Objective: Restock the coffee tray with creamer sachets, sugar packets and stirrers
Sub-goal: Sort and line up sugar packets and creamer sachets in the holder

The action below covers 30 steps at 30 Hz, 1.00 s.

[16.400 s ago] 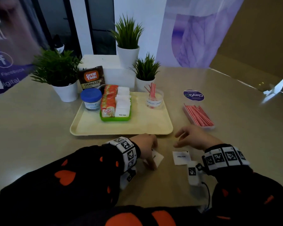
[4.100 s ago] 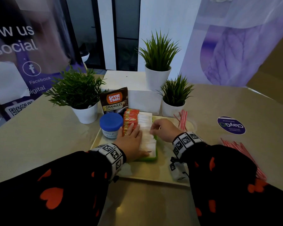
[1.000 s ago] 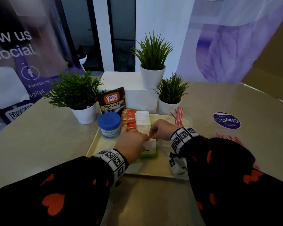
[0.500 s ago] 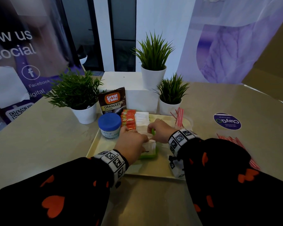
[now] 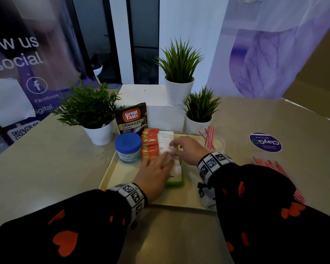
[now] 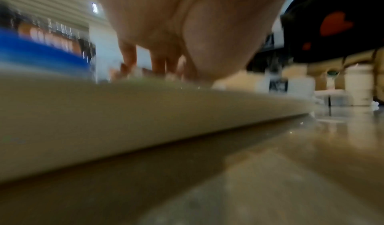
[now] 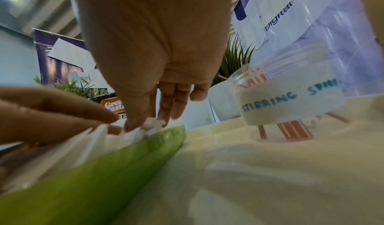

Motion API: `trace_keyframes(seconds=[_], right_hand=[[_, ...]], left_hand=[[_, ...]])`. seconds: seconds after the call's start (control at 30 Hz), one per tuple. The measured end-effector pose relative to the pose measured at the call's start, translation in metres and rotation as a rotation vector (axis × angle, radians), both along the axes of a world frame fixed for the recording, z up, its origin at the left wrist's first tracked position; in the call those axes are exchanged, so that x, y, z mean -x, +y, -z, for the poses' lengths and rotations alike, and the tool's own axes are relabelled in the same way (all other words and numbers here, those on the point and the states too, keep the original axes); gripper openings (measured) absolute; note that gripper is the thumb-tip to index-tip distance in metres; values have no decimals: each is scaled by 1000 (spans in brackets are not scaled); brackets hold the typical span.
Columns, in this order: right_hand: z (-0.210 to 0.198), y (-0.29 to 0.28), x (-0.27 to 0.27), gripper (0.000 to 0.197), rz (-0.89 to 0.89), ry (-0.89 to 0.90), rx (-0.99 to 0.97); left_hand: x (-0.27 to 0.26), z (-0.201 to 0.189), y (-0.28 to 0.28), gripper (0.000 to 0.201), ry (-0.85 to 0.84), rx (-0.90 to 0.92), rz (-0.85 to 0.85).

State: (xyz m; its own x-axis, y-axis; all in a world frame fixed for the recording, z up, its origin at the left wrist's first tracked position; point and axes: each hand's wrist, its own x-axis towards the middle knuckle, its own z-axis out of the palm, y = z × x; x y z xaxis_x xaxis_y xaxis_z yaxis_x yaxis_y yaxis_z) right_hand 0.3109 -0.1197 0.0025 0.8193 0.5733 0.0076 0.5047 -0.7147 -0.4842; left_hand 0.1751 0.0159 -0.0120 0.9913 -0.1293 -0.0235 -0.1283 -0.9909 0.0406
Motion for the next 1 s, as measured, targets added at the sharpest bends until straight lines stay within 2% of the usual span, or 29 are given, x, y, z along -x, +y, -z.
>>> trace_keyframes(seconds=[0.07,0.13,0.3,0.37,0.47,0.57,0.73,0.9,1.0], right_hand=[[0,0,0,45,-9,-44,-28],[1,4,1,54,-57,-8,11],[18,18,-6,62,-134,135,314],[20,23,-16,57,-87,86,256],[14,34,-28,50,8,-41,26],[9,46,-38,39,-42,-120,53],[9,57,-51,13,47,-175,85],[17,48,-57,10,160,-113,43],[16,44,-59,13,159,-104,45]], left_hand=[[-2,4,3,67,49,27,-40],[-7,5,5,69,96,-5,-47],[-15,8,-1,69,140,-66,-83],[-14,11,-1,69,118,-54,-73],[-14,13,1,71,80,-46,-46],[-17,11,2,77,77,-38,-6],[-22,15,3,82,97,-9,-26],[-21,18,0,82,84,-9,-43],[-21,19,0,82,92,-6,-48]])
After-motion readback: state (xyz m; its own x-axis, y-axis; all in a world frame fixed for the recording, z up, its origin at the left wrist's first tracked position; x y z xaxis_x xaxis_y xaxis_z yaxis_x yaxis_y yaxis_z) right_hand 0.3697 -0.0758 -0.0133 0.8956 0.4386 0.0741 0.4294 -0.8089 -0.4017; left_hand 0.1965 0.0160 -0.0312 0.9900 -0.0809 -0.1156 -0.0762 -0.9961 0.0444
